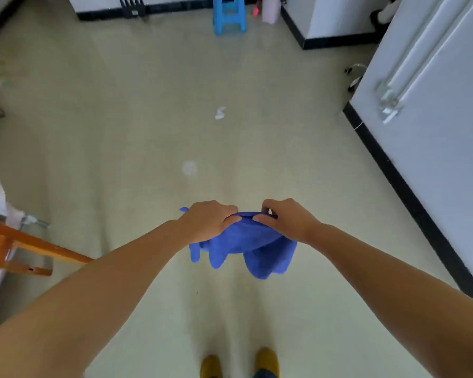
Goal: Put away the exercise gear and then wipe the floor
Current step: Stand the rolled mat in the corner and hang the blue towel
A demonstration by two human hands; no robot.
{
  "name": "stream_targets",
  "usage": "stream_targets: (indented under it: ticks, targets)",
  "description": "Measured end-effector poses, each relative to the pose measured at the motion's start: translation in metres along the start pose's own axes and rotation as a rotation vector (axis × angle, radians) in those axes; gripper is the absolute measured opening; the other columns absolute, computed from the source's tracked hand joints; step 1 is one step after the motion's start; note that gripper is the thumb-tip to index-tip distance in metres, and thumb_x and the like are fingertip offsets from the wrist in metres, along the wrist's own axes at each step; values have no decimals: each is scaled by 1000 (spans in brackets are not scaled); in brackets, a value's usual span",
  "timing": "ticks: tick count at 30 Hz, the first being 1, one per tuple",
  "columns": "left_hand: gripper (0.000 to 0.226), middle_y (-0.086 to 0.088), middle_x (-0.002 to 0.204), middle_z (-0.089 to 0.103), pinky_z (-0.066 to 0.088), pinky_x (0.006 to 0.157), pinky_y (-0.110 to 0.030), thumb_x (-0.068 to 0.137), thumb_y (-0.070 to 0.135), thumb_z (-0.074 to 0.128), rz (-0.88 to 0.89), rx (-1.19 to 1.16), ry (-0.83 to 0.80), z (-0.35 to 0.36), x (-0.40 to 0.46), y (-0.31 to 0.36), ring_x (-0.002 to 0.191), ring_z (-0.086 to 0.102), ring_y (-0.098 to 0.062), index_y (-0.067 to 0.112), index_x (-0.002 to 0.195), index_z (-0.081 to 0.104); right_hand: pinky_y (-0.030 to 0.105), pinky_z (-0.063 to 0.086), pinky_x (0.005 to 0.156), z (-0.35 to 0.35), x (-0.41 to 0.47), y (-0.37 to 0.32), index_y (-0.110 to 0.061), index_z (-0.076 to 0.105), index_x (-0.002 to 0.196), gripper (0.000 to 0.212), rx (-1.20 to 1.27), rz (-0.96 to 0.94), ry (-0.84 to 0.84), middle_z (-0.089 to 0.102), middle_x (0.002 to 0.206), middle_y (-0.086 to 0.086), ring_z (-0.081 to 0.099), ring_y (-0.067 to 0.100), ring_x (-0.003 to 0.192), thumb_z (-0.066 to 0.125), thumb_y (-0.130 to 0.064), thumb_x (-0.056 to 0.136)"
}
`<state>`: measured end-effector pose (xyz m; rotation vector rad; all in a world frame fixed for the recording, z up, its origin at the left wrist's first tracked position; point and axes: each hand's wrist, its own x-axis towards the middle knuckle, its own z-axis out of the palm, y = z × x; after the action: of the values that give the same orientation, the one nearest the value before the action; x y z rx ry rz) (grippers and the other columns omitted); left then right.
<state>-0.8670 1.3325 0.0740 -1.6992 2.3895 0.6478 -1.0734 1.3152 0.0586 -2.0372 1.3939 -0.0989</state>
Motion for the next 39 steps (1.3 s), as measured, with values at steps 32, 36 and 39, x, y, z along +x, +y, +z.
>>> stream_targets:
  ticks: [32,36,39]
  targets:
    - [39,10,62,48,33,56,-27,99,39,34,1416,338,-228,93,-280,456,59,45,-10,31,61,38,28,36,60,129,-673,-107,-16,53,72,37,140,1301,851,51,68,-2,47,18,68,44,-40,98]
    - [39,8,70,53,36,59,-27,100,41,29,1622,438,-290,164,-401,528,69,51,-16,34,65,45,26,32,56,211,-793,-151,-13,56,77,38,159,1490,851,49,70,-2,45,18,69,40,-40,100]
    - [34,10,72,53,39,66,-29,100,40,28,1785,552,-322,215,-498,568,74,53,-16,29,86,57,29,32,59,274,-881,-186,-10,62,89,39,179,1622,878,53,77,0,47,20,74,39,-39,100]
